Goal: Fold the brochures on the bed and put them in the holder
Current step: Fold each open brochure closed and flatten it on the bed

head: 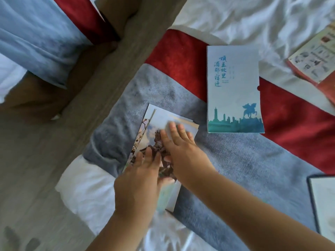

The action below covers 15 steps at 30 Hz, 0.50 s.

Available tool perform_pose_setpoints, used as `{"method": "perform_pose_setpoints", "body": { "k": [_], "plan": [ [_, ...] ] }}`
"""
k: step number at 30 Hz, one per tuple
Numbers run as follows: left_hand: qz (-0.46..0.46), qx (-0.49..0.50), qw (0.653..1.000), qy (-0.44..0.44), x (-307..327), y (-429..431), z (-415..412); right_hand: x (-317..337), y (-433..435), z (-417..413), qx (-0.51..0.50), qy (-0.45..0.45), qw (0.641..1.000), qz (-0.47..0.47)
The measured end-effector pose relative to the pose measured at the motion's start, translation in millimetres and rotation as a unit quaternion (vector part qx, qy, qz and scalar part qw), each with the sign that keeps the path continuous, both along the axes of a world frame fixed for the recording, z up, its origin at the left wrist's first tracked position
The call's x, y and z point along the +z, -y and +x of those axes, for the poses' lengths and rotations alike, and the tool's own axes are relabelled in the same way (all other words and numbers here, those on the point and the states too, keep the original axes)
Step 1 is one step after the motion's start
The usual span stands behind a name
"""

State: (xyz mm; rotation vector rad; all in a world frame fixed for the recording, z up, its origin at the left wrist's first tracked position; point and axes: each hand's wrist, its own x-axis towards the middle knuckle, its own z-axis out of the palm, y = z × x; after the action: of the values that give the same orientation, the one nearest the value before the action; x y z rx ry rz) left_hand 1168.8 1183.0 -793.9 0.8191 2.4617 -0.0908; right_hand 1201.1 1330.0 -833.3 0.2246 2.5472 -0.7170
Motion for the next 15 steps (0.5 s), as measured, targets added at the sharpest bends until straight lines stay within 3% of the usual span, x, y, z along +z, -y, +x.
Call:
{"method": "perform_pose_setpoints", "body": {
  "k": [3, 5, 6, 8, 11, 15],
  "plan": [
    [0.221, 0.024, 0.969, -0.108, 3, -3, -4, 22, -25, 13, -0.044, -0.149, 0.988, -0.009],
    [0.303, 0.024, 0.945, -0.119, 2, -25, -7, 29, -52, 26, -0.112, -0.257, 0.958, 0.056],
    [0.324, 0.032, 0.939, -0.106, 2, -42, -5, 30, -68, 32, -0.149, -0.261, 0.948, 0.099],
    [0.329, 0.054, 0.941, -0.059, 2, -84, -3, 28, -100, 43, -0.228, -0.188, 0.942, 0.161],
    [0.269, 0.07, 0.961, 0.006, -3, -150, 4, 18, -136, 68, -0.273, -0.056, 0.95, 0.139],
    [0.205, 0.049, 0.977, -0.009, -10, -199, 28, 9, -144, 99, -0.287, -0.079, 0.95, 0.095]
  ]
}}
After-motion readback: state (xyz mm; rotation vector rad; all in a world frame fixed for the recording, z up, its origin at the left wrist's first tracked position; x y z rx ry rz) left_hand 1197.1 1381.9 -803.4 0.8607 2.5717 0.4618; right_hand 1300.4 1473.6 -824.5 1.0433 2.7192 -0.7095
